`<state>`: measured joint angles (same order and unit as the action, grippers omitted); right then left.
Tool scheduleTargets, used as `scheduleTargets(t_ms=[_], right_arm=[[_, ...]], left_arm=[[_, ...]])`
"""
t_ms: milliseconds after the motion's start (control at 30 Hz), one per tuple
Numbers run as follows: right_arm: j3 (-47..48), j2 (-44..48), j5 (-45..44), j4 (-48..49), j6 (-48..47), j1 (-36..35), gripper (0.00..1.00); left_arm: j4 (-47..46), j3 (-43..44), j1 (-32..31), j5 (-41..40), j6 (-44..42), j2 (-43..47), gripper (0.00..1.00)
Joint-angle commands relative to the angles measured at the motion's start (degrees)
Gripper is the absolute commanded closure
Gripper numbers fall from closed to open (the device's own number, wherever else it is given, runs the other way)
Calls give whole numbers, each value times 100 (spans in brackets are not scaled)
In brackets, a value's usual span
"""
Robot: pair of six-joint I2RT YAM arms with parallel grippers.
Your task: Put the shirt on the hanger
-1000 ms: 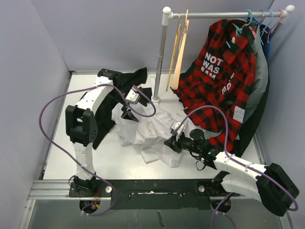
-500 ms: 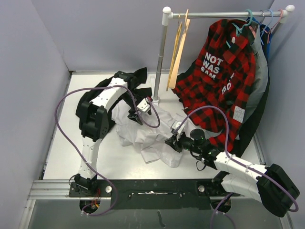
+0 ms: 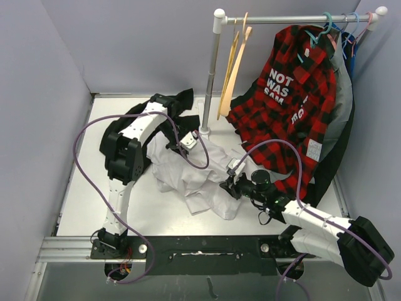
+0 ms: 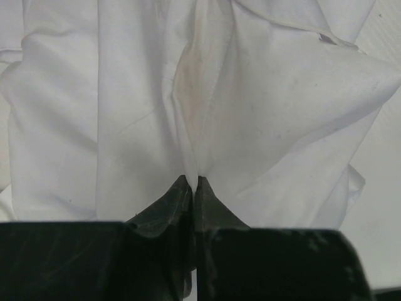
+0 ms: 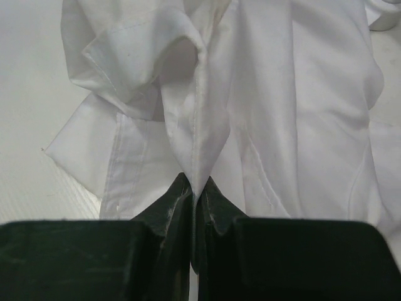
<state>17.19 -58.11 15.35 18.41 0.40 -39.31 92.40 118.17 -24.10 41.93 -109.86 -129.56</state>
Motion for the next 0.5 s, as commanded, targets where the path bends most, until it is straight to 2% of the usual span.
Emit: scheduleTargets(t_ms=[0,167,267,367,433,467], right_arm=[[-50,250,-524,364,-44,44,100],[-69,393,-776,437,-142,112,100],[-4,403,-728,435,-210,173,100],[53,396,-689,402,-250,250,100],[58,409,-668,404,-244,296,100],[53,420,-682,400,-238,308,100]], left_arm=[[639,294,209,91,305,498,93],[666,259,334,416,459,851,62],[652,144,344,459,438,1016,60],[648,50,337,404,386,1060,70],[654,79,336,345,400,999,87],[664,123,336,342,427,954,100]])
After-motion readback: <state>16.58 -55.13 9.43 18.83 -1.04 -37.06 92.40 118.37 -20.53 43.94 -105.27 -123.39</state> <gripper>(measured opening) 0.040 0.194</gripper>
